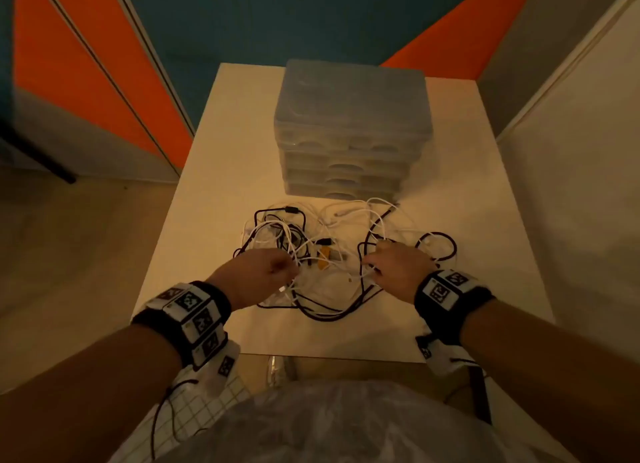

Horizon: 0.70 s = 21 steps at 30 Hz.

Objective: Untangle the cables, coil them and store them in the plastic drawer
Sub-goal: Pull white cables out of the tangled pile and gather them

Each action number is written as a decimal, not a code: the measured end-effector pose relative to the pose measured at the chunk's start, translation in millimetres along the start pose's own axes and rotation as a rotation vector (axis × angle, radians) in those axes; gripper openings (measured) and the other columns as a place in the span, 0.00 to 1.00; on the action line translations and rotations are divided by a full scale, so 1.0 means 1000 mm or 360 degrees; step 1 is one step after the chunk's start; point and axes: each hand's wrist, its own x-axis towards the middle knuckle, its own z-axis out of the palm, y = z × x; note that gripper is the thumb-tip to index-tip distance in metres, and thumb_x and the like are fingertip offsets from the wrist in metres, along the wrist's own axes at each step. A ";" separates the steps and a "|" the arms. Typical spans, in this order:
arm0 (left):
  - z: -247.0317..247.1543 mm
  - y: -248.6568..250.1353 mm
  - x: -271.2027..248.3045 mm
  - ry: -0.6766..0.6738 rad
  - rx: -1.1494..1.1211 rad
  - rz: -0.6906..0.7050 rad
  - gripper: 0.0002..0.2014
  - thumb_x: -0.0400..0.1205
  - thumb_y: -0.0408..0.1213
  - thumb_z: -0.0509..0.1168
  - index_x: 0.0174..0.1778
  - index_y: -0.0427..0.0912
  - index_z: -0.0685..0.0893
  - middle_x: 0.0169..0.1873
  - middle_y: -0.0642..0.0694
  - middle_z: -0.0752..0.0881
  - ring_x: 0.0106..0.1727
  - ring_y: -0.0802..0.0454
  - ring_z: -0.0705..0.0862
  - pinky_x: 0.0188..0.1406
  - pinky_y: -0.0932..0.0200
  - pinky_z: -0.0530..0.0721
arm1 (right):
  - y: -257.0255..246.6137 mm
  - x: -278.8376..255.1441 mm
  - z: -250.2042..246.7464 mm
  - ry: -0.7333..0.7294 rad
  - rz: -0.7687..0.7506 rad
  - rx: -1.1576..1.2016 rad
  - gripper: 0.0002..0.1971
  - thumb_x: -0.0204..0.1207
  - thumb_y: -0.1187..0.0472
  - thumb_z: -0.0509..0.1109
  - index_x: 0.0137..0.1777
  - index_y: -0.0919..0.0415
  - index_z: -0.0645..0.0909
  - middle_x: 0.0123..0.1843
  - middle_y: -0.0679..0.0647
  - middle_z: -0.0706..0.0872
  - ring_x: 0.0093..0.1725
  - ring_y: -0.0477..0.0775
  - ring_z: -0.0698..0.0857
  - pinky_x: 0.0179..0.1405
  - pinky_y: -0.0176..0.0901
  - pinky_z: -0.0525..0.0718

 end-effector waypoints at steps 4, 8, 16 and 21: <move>0.000 0.010 0.005 -0.0022 0.0146 0.0097 0.10 0.87 0.52 0.60 0.49 0.54 0.84 0.44 0.56 0.84 0.46 0.54 0.82 0.51 0.53 0.81 | 0.000 0.003 0.005 -0.0091 0.0136 -0.0152 0.12 0.80 0.51 0.63 0.59 0.47 0.84 0.60 0.53 0.77 0.58 0.58 0.81 0.55 0.55 0.83; -0.005 0.026 0.013 -0.0007 0.0140 0.0216 0.12 0.87 0.52 0.59 0.58 0.54 0.85 0.48 0.57 0.84 0.49 0.56 0.82 0.49 0.57 0.79 | 0.007 0.004 0.003 0.0072 0.0075 0.0008 0.12 0.80 0.46 0.63 0.56 0.45 0.85 0.56 0.50 0.78 0.57 0.57 0.77 0.54 0.53 0.81; -0.025 0.062 0.029 0.0295 -0.0118 0.0350 0.23 0.85 0.63 0.55 0.72 0.59 0.80 0.59 0.56 0.85 0.55 0.56 0.84 0.60 0.51 0.82 | -0.016 -0.008 -0.065 0.0787 -0.0163 0.0948 0.08 0.80 0.52 0.69 0.53 0.50 0.88 0.46 0.40 0.87 0.45 0.37 0.81 0.44 0.28 0.74; -0.040 0.086 0.034 0.0580 -0.0358 0.0705 0.16 0.86 0.55 0.61 0.56 0.53 0.90 0.47 0.61 0.86 0.52 0.62 0.83 0.55 0.61 0.81 | -0.032 -0.014 -0.087 0.0864 -0.0295 0.1324 0.09 0.80 0.53 0.69 0.56 0.49 0.87 0.50 0.41 0.90 0.50 0.36 0.85 0.47 0.24 0.75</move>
